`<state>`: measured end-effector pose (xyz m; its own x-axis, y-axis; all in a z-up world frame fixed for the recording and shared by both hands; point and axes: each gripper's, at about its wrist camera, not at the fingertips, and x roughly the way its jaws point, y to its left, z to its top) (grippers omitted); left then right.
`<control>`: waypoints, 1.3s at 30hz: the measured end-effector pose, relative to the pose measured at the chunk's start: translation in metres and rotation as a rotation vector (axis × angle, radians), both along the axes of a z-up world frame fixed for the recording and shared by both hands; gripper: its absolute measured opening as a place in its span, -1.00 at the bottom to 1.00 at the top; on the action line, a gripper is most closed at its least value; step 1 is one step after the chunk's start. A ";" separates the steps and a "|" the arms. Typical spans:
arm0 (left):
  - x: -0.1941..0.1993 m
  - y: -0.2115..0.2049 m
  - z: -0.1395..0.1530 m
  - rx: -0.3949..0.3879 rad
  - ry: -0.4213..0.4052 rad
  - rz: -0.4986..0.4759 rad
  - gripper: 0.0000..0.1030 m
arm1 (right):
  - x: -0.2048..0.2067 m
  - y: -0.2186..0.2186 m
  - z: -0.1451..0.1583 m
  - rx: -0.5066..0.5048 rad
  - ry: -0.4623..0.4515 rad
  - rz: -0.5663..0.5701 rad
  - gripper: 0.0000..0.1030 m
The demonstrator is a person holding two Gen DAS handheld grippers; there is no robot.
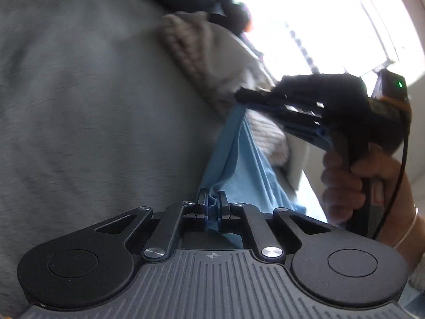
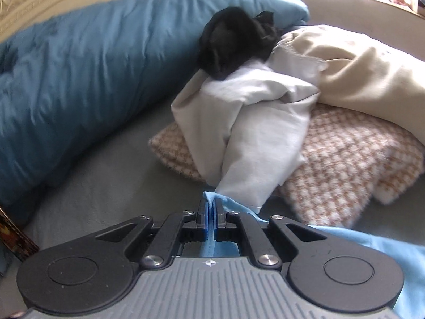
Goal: Fold clothes
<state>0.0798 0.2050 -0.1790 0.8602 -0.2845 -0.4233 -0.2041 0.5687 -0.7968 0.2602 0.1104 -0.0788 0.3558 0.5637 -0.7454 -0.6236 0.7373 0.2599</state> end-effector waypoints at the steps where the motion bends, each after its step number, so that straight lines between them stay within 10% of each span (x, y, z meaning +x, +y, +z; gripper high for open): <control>1: -0.002 0.002 -0.001 -0.015 -0.003 0.008 -0.93 | 0.000 0.003 -0.002 -0.007 0.000 0.006 -0.92; 20: -0.023 0.034 -0.009 -0.118 0.018 0.082 -0.89 | 0.002 -0.060 0.036 0.127 -0.098 -0.079 -0.56; 25: -0.017 0.031 -0.003 -0.067 0.008 -0.011 -0.35 | -0.013 -0.101 0.044 0.110 -0.046 -0.097 -0.55; 30: -0.004 0.019 0.005 0.011 0.025 -0.093 -0.29 | -0.057 -0.139 0.039 0.054 0.041 -0.048 -0.55; 39: 0.020 0.006 0.017 0.167 0.120 -0.128 -0.94 | -0.138 -0.146 -0.006 -0.179 -0.028 0.075 -0.55</control>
<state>0.0995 0.2114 -0.1617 0.7624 -0.3055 -0.5705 -0.2090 0.7181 -0.6638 0.1227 -0.0356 -0.0846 0.3399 0.4489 -0.8264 -0.6841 0.7210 0.1103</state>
